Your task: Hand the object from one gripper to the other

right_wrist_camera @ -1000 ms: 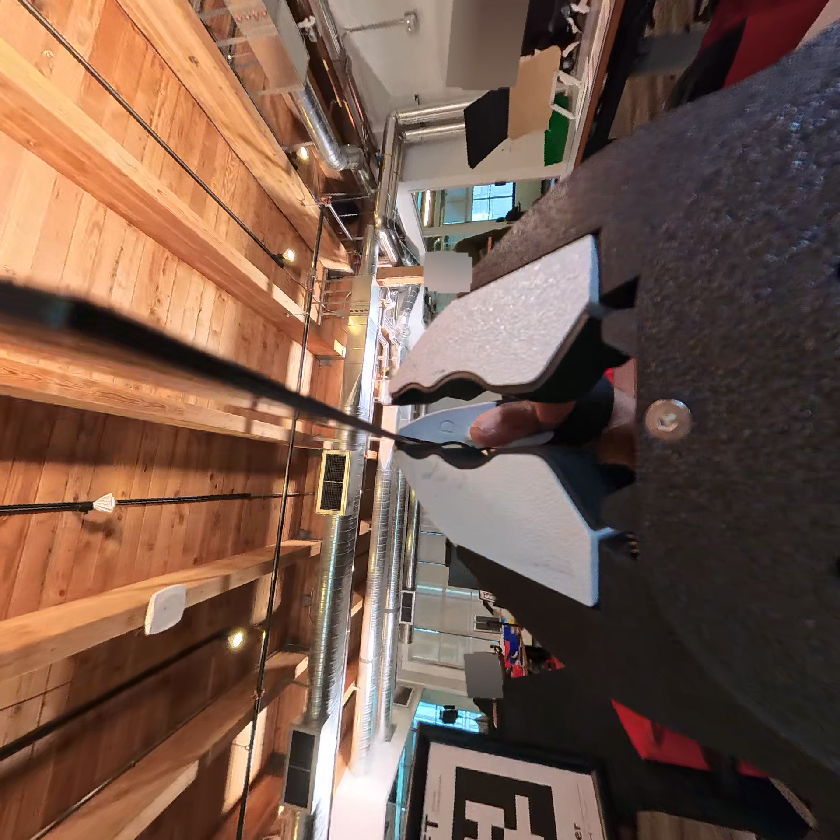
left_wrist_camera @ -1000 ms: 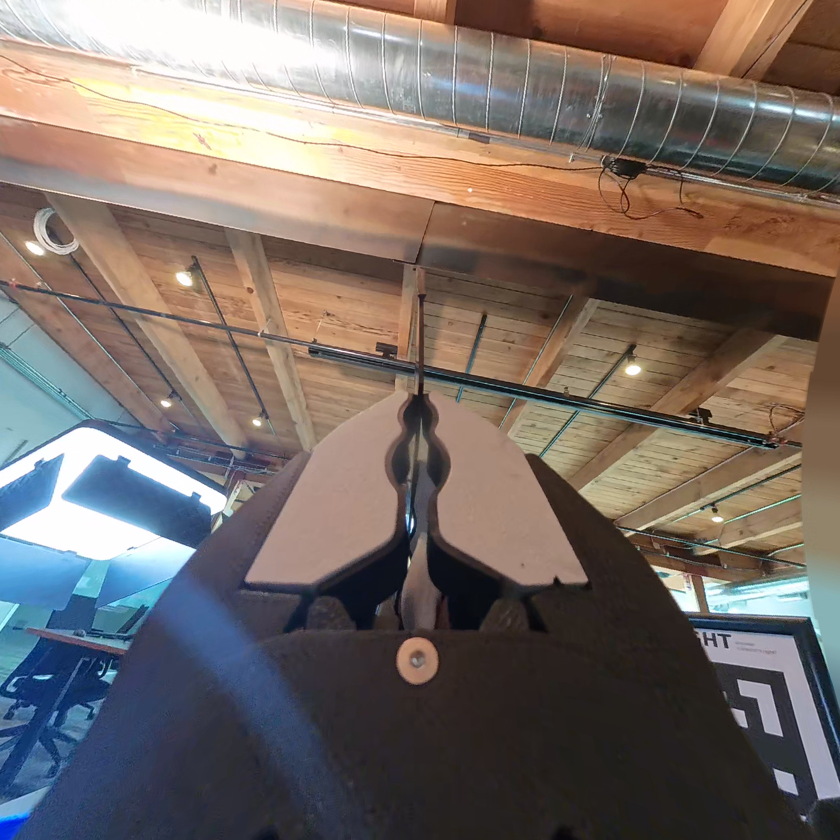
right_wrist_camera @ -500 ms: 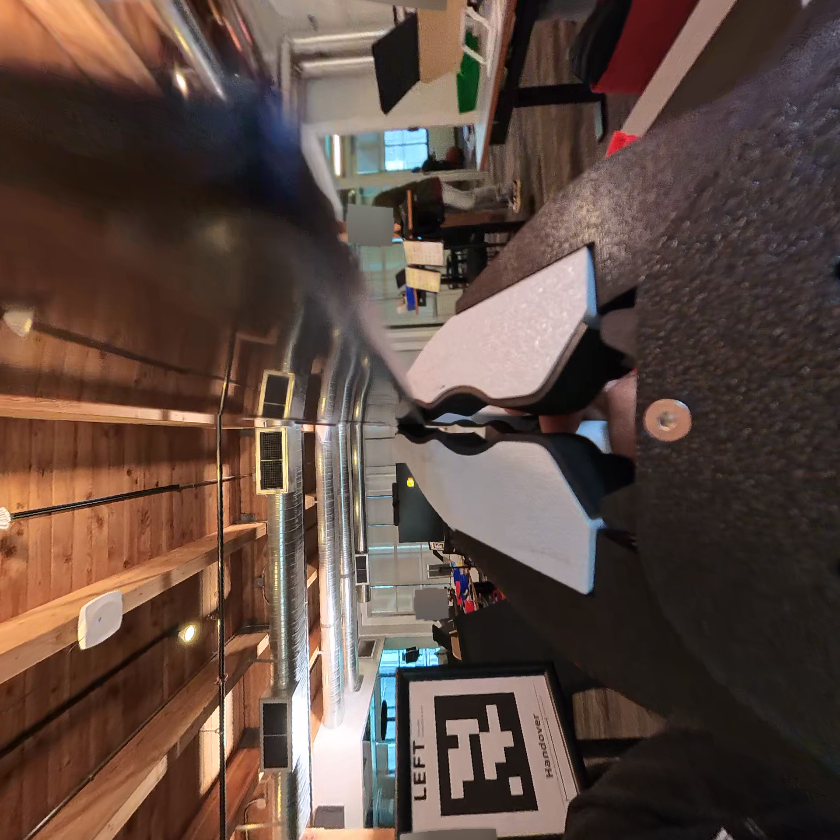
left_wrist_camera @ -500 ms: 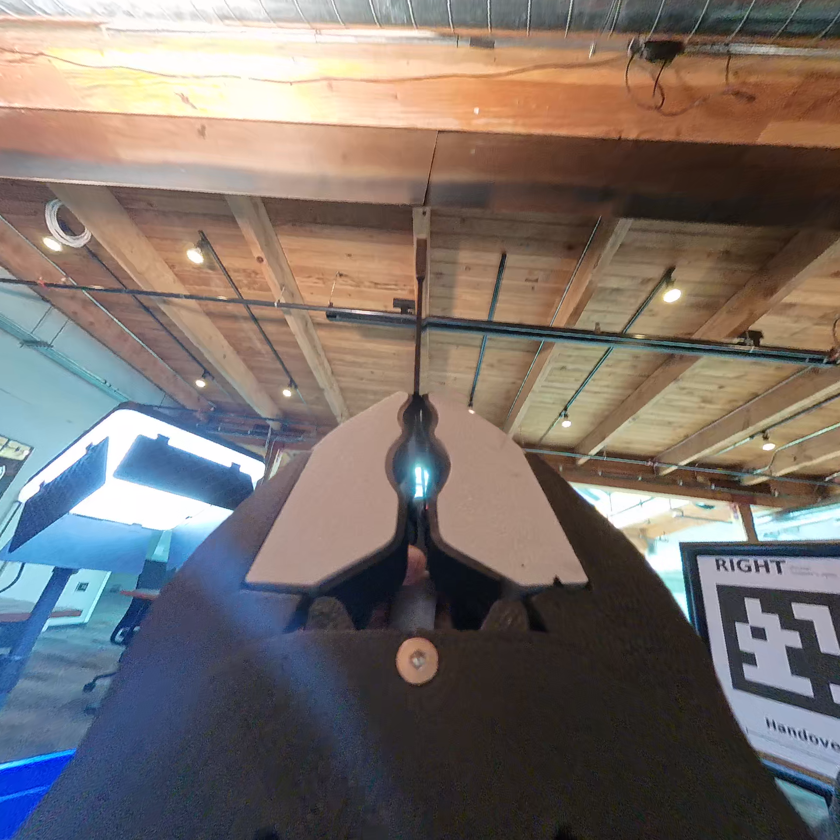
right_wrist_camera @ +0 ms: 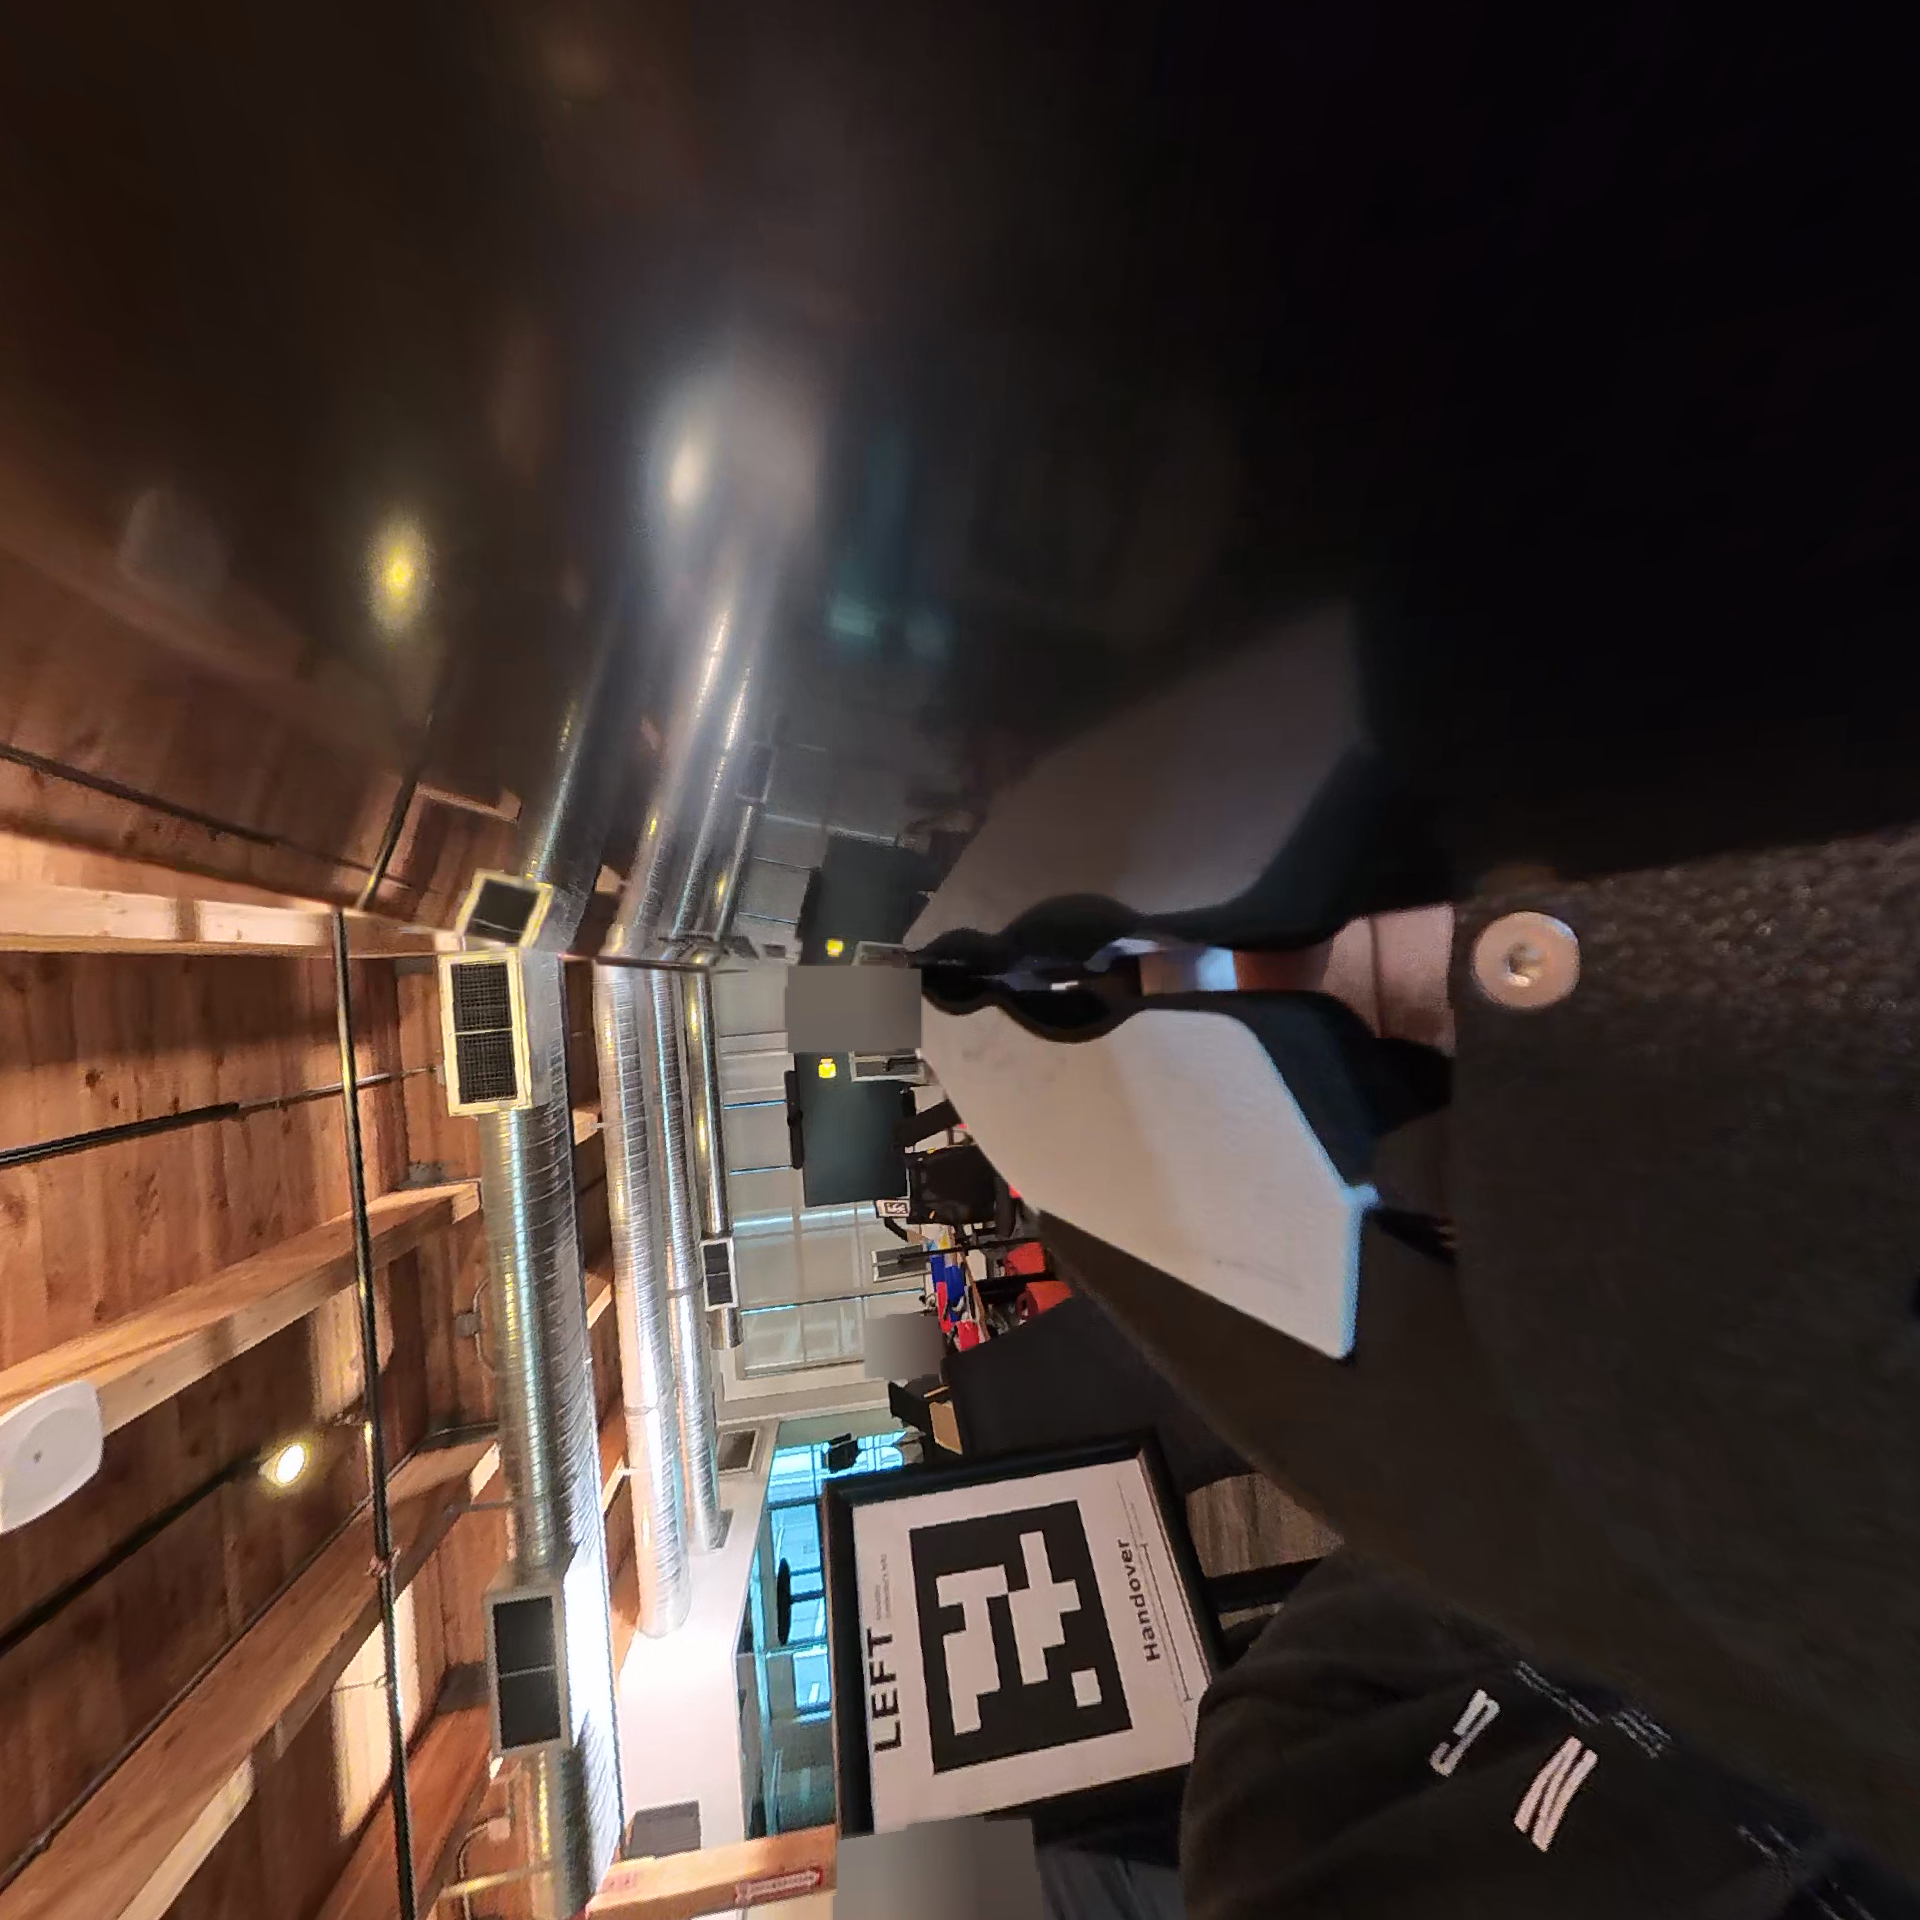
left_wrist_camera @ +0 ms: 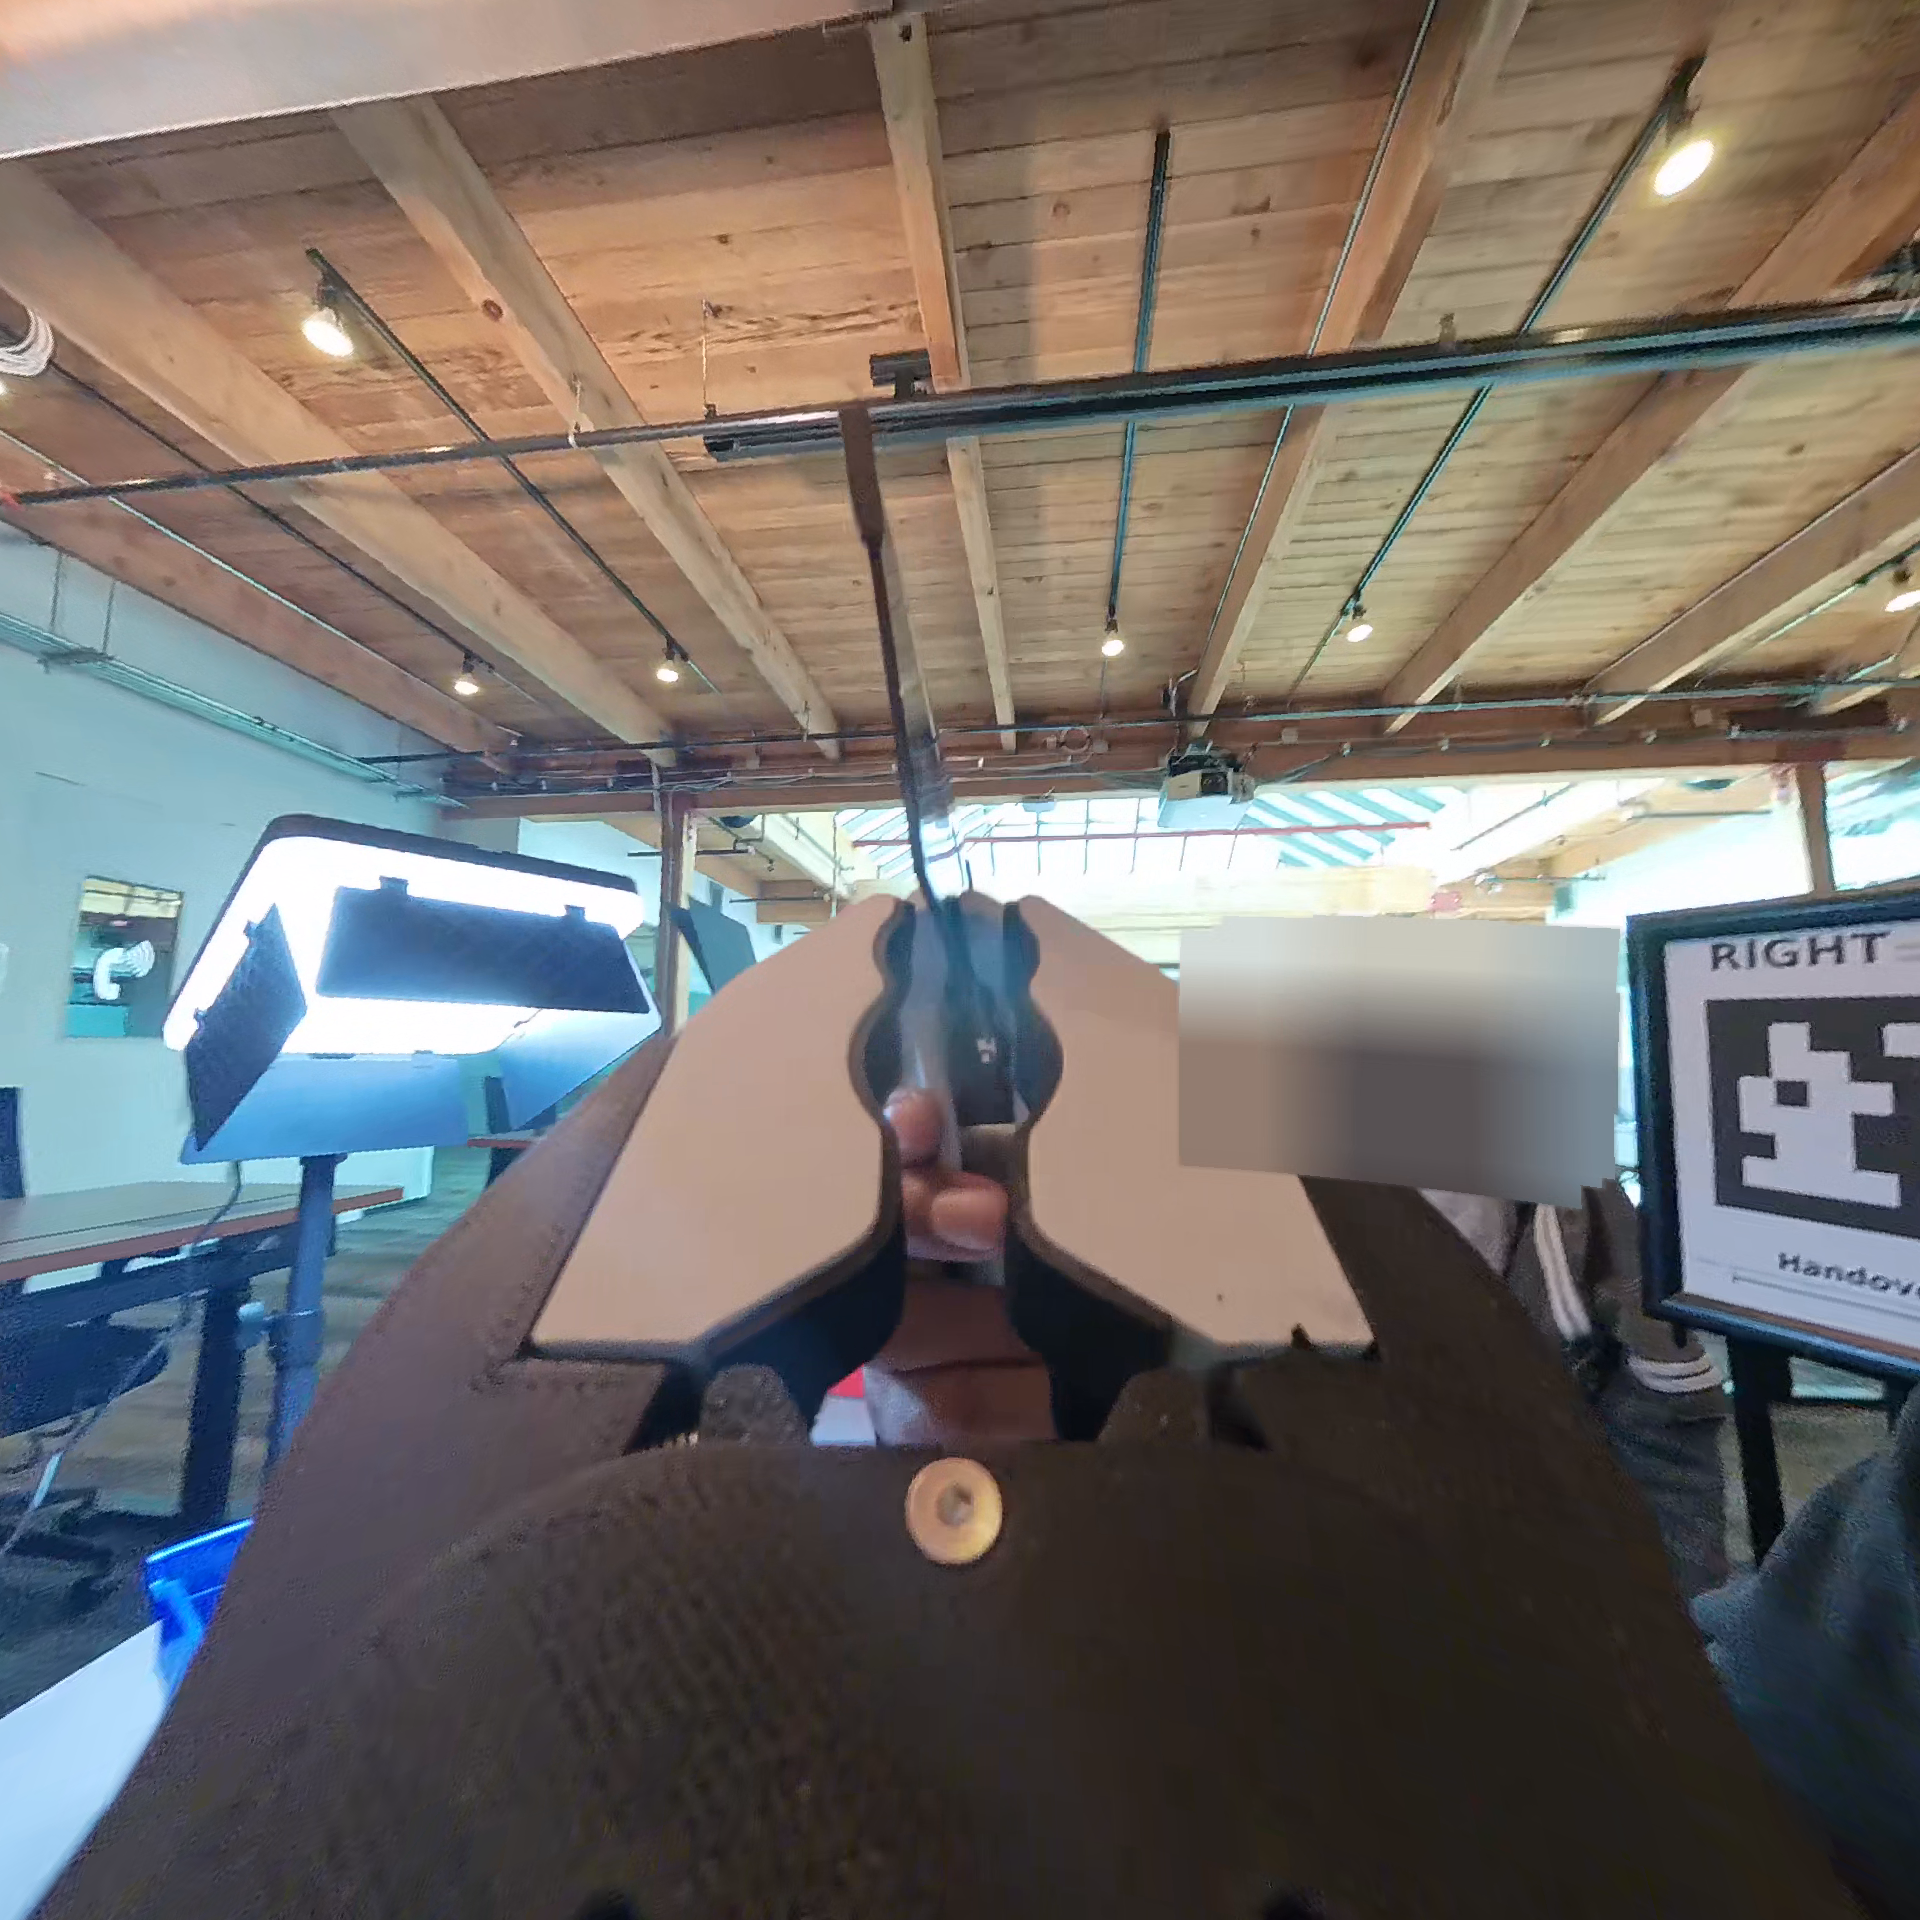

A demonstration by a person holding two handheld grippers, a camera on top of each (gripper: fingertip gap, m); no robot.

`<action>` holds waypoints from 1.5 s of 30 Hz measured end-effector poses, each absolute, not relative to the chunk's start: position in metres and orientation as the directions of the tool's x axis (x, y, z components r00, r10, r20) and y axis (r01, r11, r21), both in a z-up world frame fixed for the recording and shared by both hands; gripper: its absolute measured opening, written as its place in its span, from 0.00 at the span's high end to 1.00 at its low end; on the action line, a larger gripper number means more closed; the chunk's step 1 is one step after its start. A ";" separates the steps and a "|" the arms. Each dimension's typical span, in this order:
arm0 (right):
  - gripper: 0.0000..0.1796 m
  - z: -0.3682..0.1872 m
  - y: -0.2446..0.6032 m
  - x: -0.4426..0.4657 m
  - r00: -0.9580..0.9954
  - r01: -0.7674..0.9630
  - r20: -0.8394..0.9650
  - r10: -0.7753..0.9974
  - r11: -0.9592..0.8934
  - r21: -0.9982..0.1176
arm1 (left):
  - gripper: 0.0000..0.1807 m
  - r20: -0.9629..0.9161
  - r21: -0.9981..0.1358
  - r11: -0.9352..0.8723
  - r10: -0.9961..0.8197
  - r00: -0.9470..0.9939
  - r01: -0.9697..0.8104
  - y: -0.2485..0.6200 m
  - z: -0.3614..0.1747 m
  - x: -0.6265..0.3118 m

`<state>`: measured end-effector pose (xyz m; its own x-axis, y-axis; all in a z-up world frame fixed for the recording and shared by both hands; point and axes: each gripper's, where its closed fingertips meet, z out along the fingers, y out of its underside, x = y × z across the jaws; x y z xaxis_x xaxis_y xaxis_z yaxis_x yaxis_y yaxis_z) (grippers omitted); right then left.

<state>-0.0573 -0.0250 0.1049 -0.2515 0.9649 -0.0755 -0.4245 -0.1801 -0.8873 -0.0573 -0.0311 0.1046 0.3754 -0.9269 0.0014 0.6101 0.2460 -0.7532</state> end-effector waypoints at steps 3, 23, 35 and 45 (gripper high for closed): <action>1.00 0.102 -0.025 -0.058 -0.257 -0.396 -0.083 0.963 -0.183 -0.900 | 0.99 0.014 -0.752 0.233 -0.929 0.369 0.617 -0.030 0.103 -0.062; 0.99 0.116 -0.031 -0.064 -0.198 -0.569 -0.035 0.980 -0.144 -0.810 | 0.89 0.096 -0.599 0.137 -0.966 0.240 0.789 -0.033 0.108 -0.071; 0.97 0.113 -0.030 -0.071 -0.214 -0.554 -0.061 0.975 -0.173 -0.814 | 1.00 0.094 -0.527 0.190 -0.956 0.279 0.828 -0.037 0.113 -0.087; 0.99 0.117 -0.028 -0.061 -0.214 -0.557 -0.063 0.975 -0.175 -0.812 | 0.90 0.093 -0.552 0.127 -0.973 0.212 0.824 -0.036 0.112 -0.085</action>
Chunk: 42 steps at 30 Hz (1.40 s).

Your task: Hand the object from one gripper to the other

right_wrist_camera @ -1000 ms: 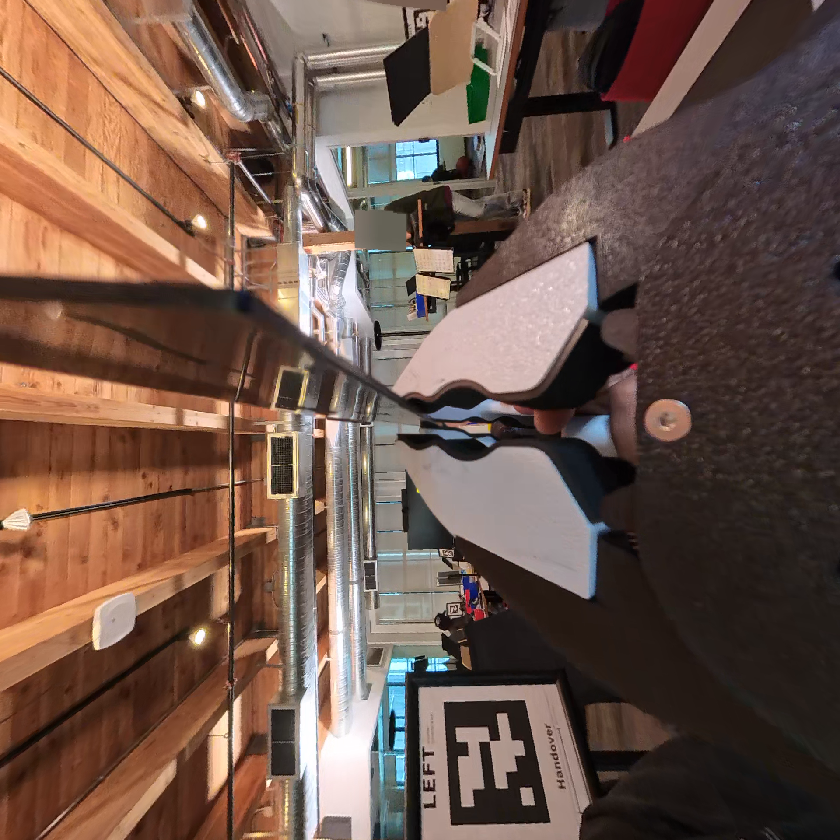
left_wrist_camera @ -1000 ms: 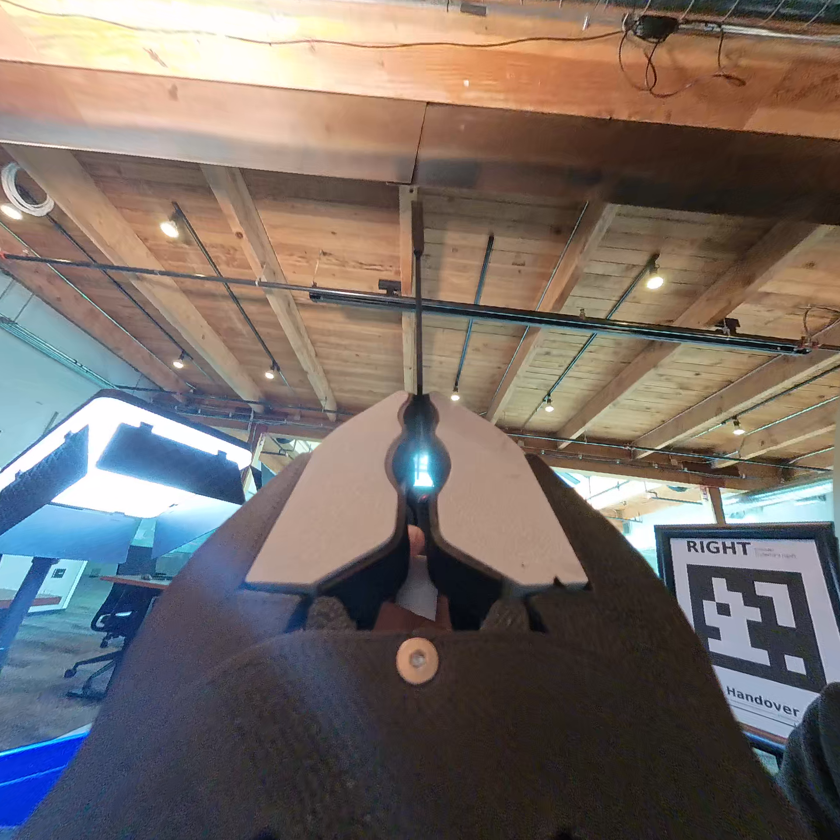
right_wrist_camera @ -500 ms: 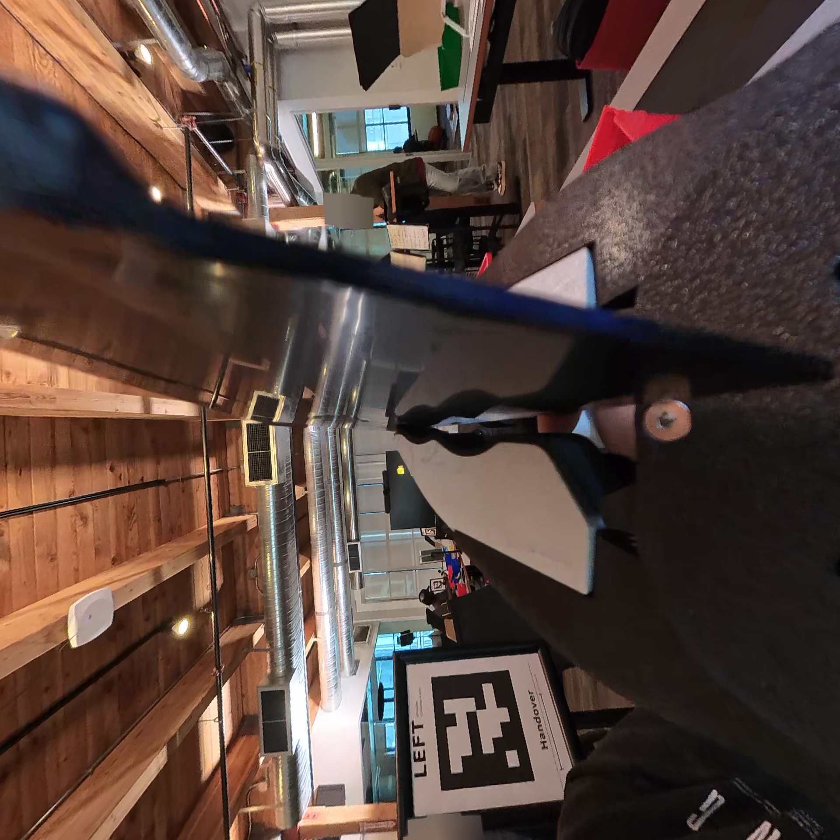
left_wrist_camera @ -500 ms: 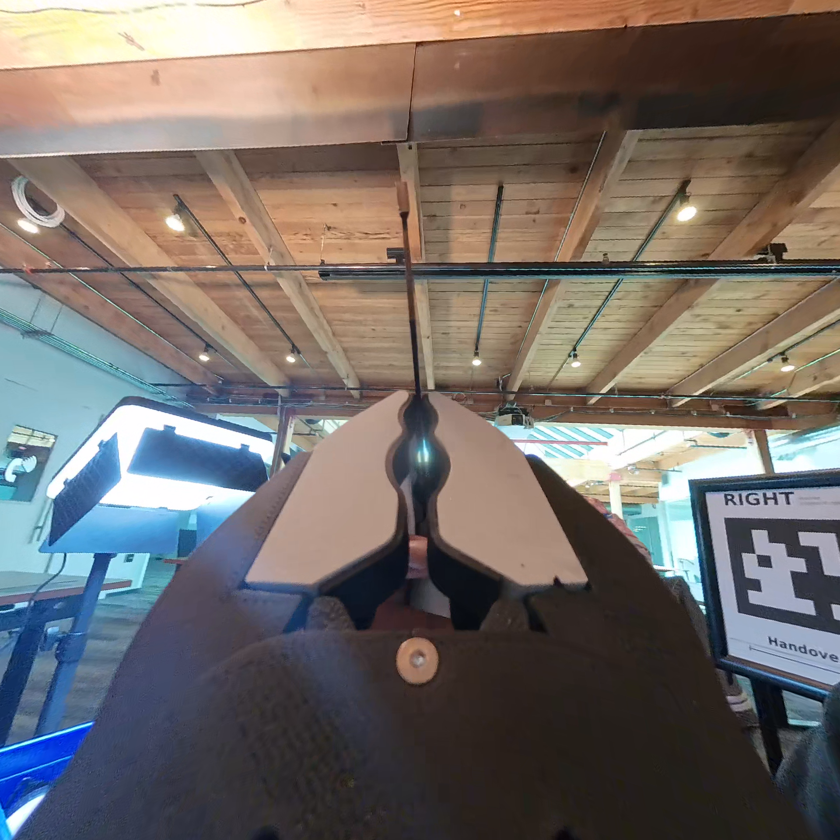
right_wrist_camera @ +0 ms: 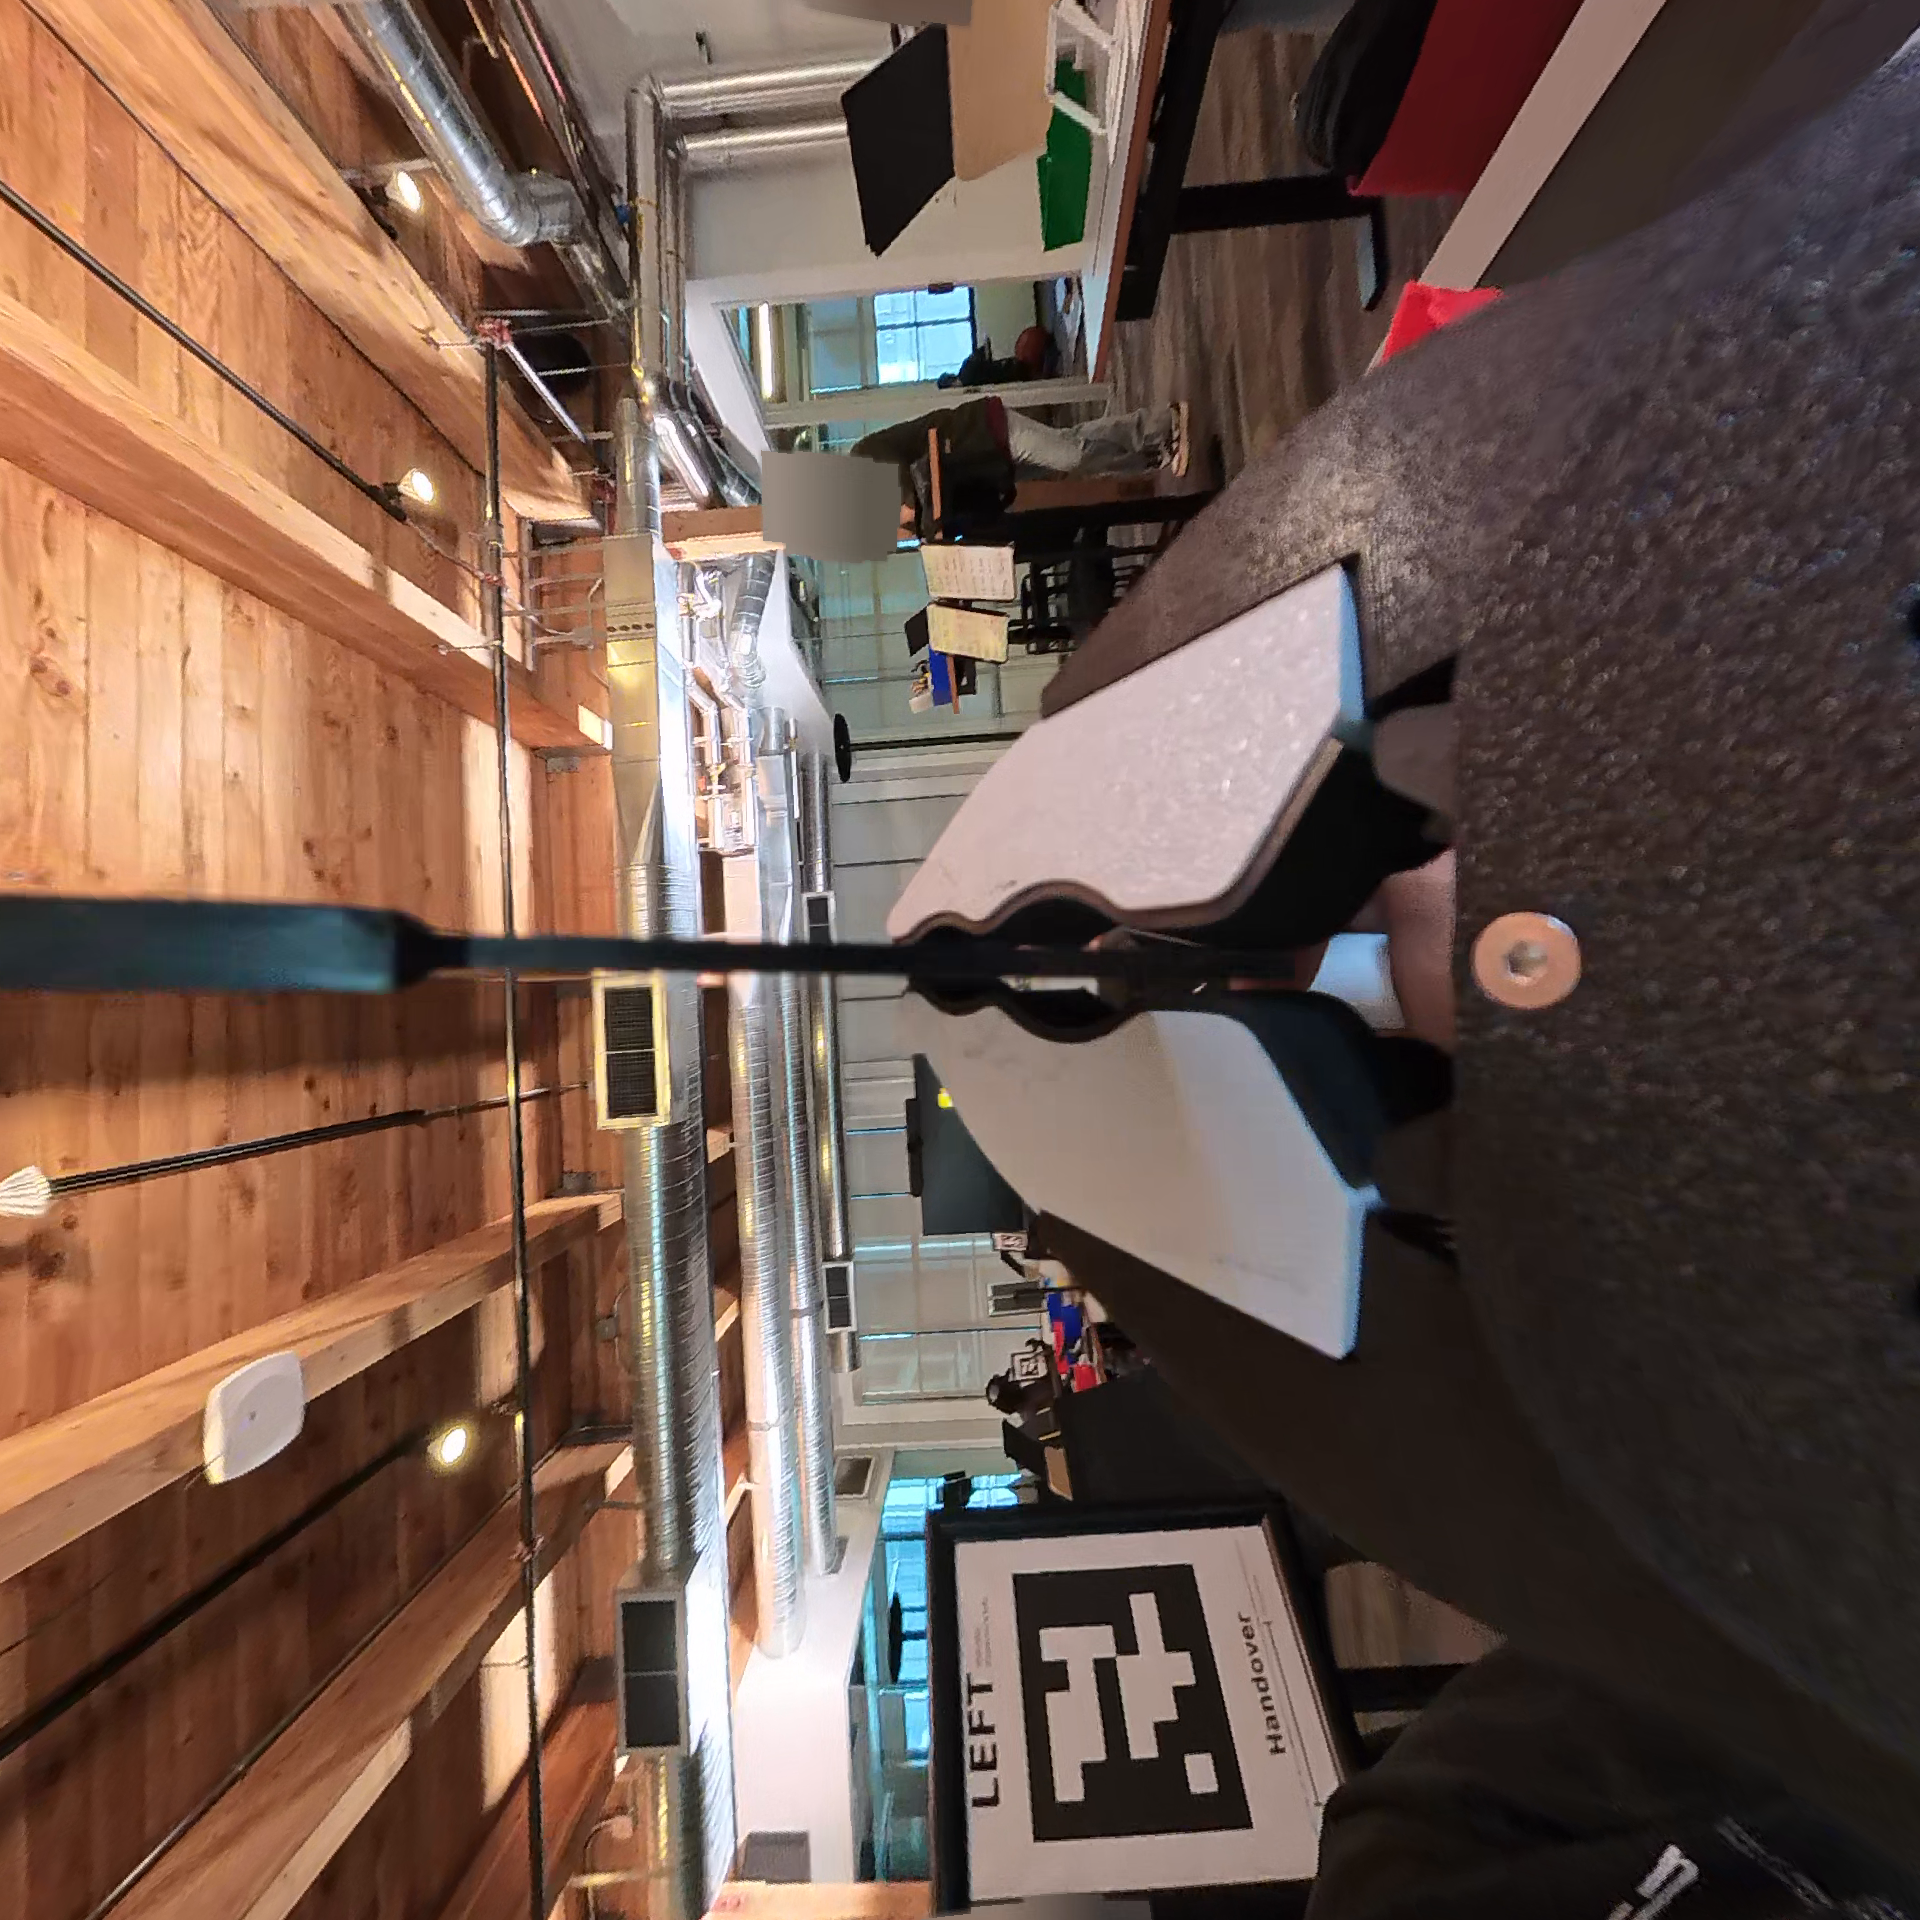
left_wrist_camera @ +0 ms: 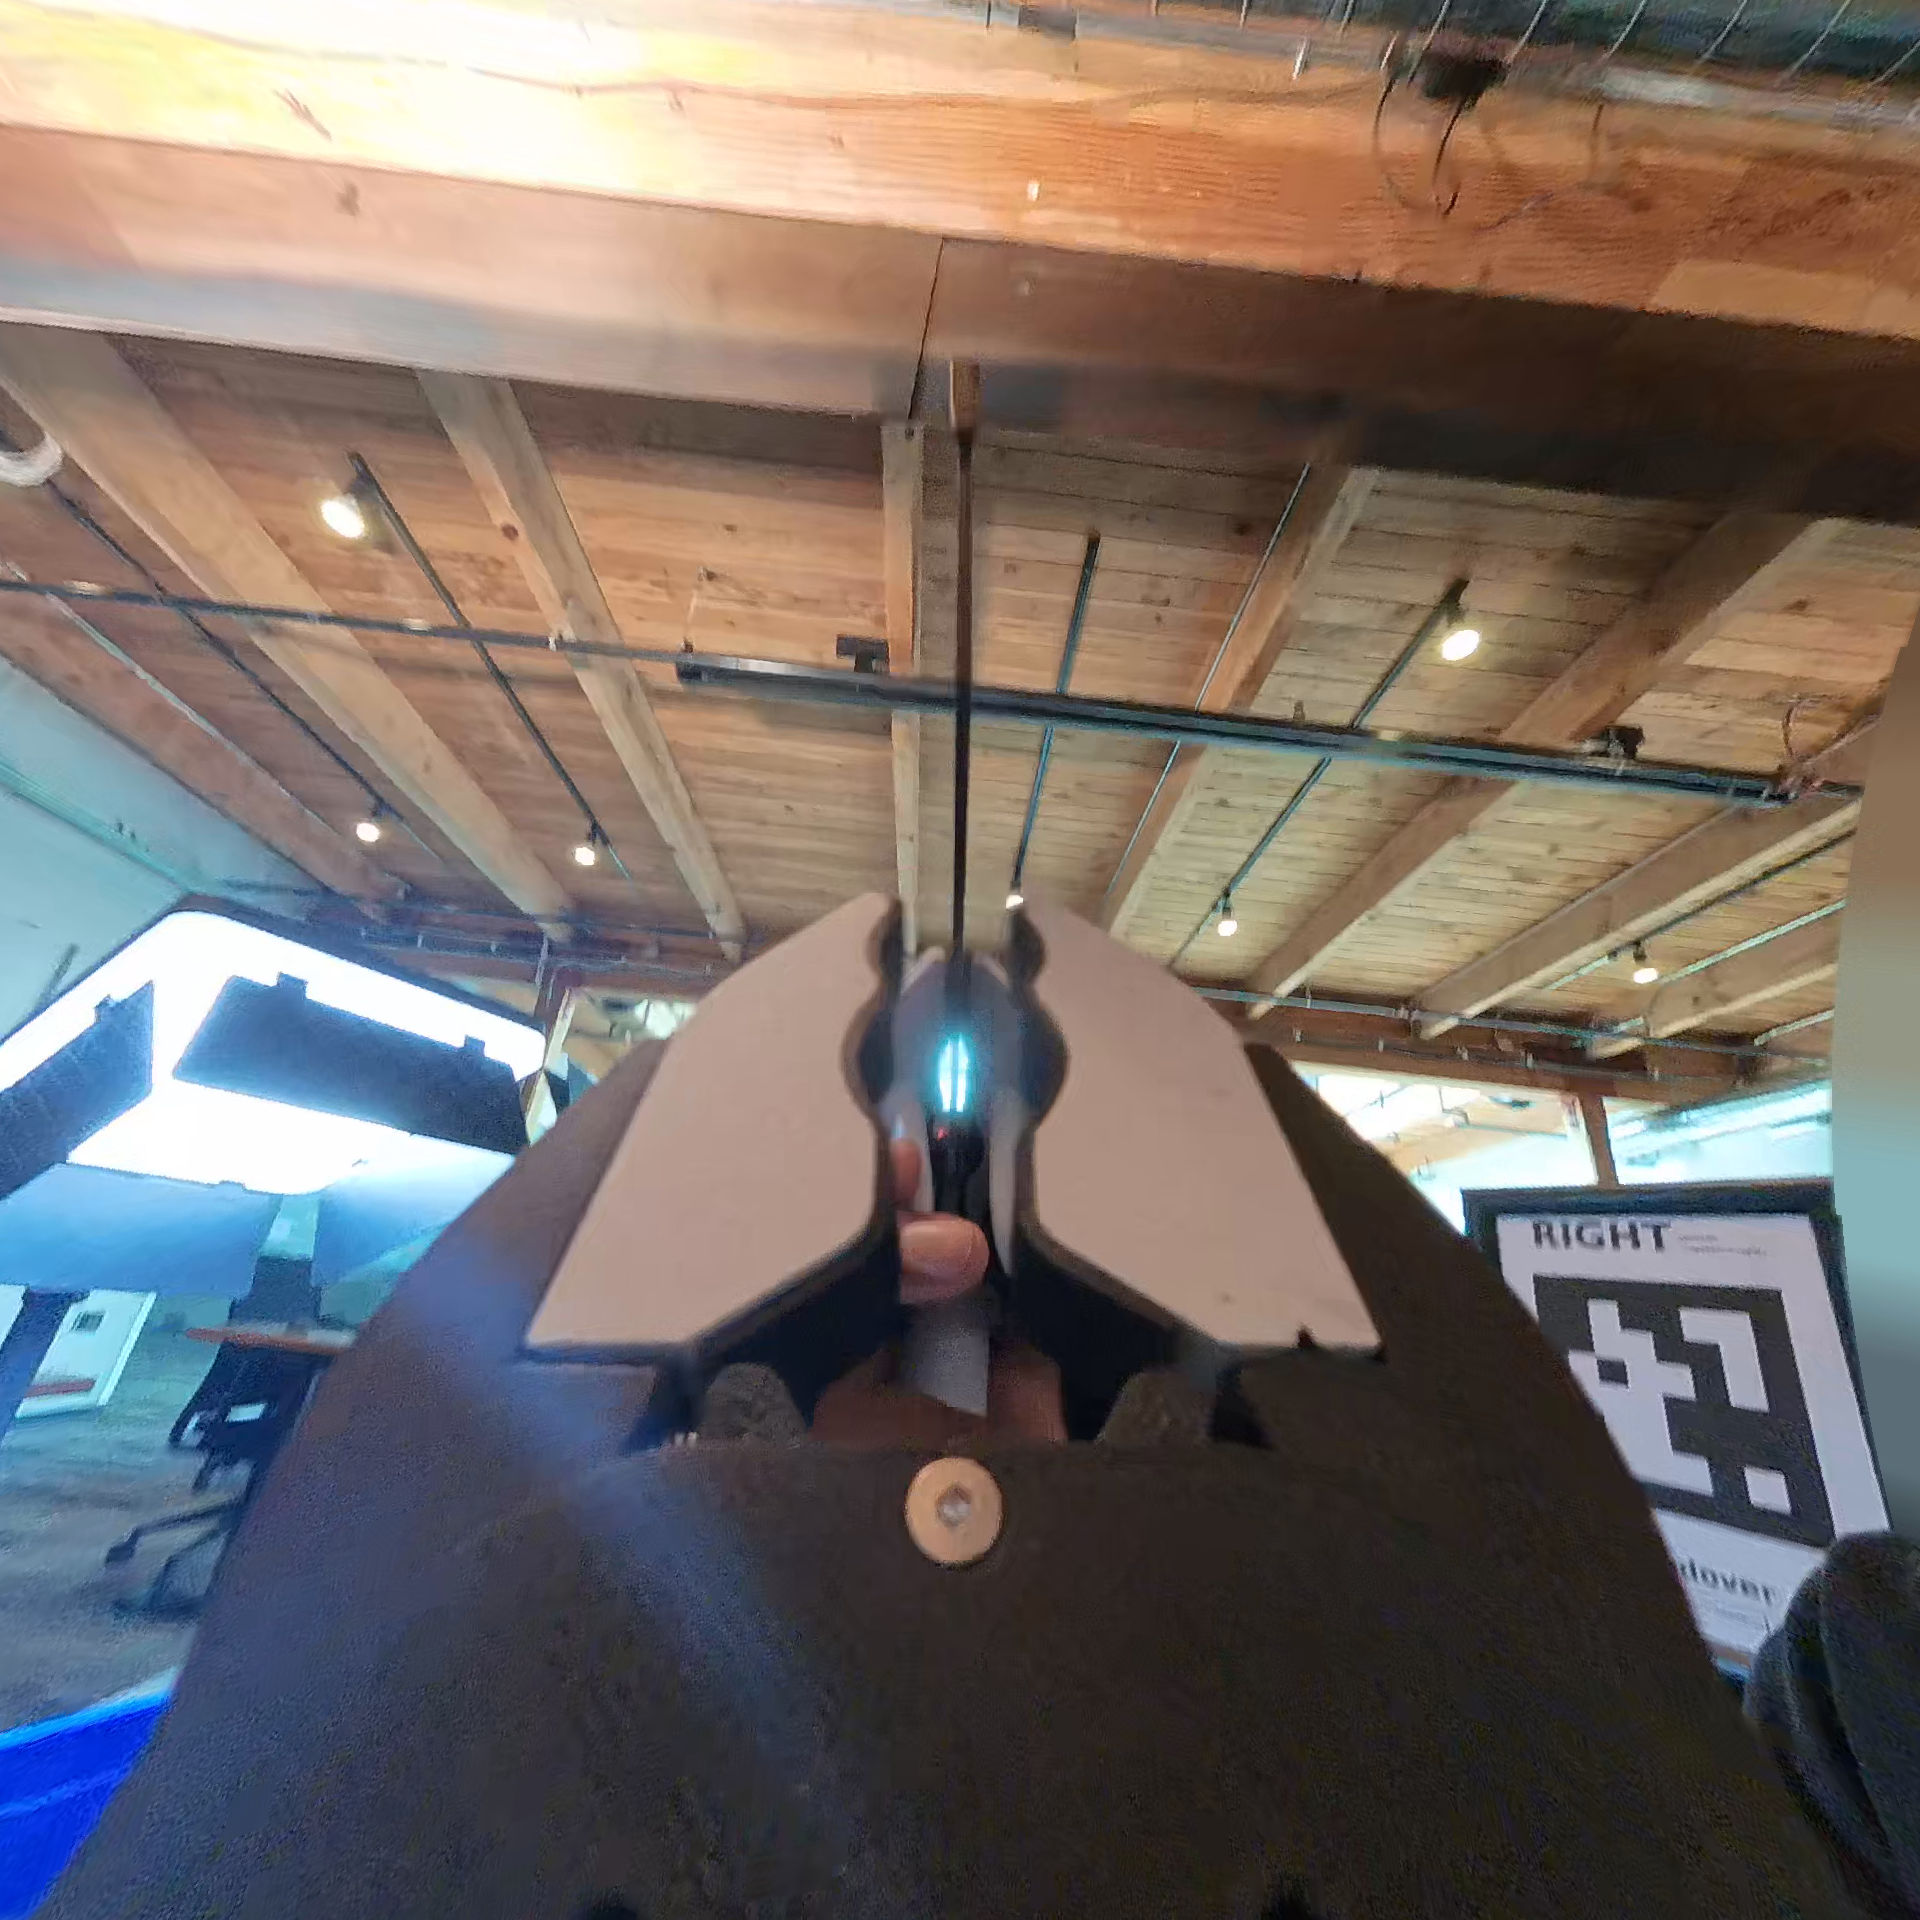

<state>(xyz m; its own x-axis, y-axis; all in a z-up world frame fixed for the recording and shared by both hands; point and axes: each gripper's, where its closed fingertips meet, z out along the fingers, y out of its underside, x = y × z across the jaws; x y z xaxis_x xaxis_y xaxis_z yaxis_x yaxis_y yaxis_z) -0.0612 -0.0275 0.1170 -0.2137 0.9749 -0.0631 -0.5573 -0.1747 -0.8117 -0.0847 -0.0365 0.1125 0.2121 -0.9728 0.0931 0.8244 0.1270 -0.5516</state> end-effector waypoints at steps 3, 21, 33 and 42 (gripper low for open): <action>0.99 0.113 -0.029 -0.067 -0.226 -0.529 -0.064 0.972 -0.178 -0.830 | 0.92 0.072 -0.600 0.165 -0.964 0.258 0.783 -0.038 0.111 -0.073; 0.99 0.112 -0.033 -0.072 -0.232 -0.526 -0.056 0.971 -0.174 -0.833 | 0.91 0.074 -0.590 0.192 -0.954 0.290 0.784 -0.038 0.113 -0.079; 0.99 0.117 -0.033 -0.067 -0.236 -0.560 -0.052 0.970 -0.180 -0.809 | 0.99 0.060 -0.583 0.243 -0.939 0.340 0.775 -0.042 0.117 -0.087; 0.98 0.118 -0.036 -0.068 -0.238 -0.574 -0.052 0.970 -0.183 -0.798 | 0.99 0.049 -0.655 0.261 -0.922 0.385 0.709 -0.042 0.117 -0.075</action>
<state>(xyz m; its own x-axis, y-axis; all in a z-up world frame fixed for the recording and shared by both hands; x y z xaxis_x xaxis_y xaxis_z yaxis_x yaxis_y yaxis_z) -0.0679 -0.0360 0.1176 -0.2380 0.9699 -0.0517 -0.5736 -0.1833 -0.7984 -0.0753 -0.0420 0.1171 0.3846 -0.9218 0.0489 0.7088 0.2609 -0.6553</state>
